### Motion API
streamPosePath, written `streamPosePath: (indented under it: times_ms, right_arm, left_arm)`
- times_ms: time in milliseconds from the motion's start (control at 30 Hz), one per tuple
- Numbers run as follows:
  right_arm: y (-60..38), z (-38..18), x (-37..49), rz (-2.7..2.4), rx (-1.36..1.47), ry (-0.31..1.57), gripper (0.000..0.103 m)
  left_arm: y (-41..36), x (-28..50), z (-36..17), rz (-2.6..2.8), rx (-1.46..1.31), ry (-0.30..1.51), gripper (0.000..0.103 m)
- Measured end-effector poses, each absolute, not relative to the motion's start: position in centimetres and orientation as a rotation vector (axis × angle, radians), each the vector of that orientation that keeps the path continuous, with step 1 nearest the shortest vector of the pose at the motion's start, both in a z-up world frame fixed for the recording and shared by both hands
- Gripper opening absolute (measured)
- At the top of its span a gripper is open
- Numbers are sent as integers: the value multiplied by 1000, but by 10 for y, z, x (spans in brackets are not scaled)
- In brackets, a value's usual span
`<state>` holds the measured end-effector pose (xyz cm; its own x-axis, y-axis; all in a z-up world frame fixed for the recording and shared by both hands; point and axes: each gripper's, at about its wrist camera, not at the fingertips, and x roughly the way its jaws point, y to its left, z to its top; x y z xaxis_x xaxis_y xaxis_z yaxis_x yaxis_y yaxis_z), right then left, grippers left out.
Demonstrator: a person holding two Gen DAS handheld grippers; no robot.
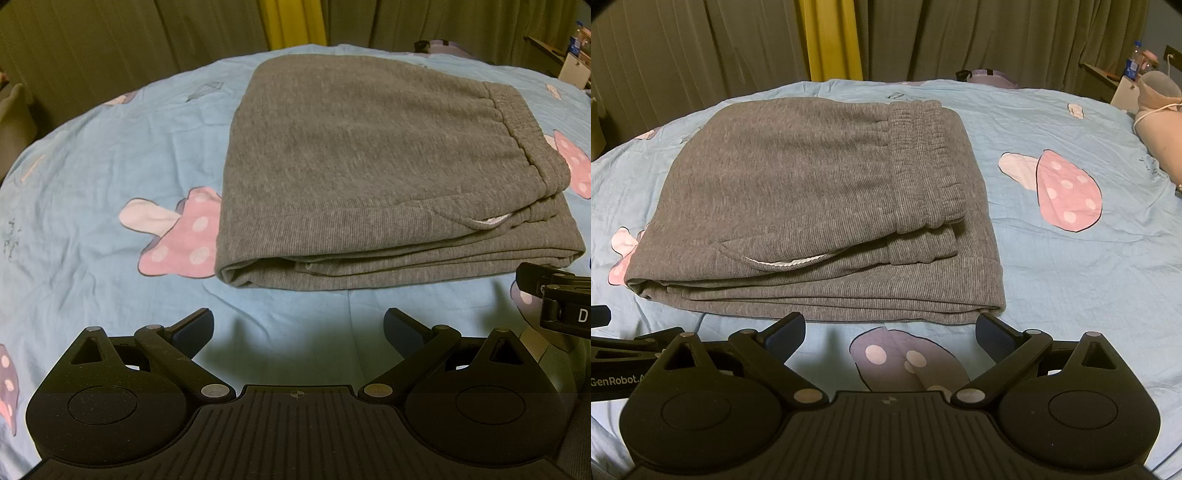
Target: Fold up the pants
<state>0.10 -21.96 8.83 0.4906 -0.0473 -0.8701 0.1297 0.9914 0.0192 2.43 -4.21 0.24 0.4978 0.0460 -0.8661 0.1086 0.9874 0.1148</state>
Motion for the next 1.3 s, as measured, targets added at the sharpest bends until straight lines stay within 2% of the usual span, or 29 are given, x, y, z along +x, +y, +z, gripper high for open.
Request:
streamPosePath:
  times_ms: [1300]
  right_arm:
    - [-220,88,1,-110,82,1052,99]
  left_arm:
    - [-40,25,3,-59,152,1043,102]
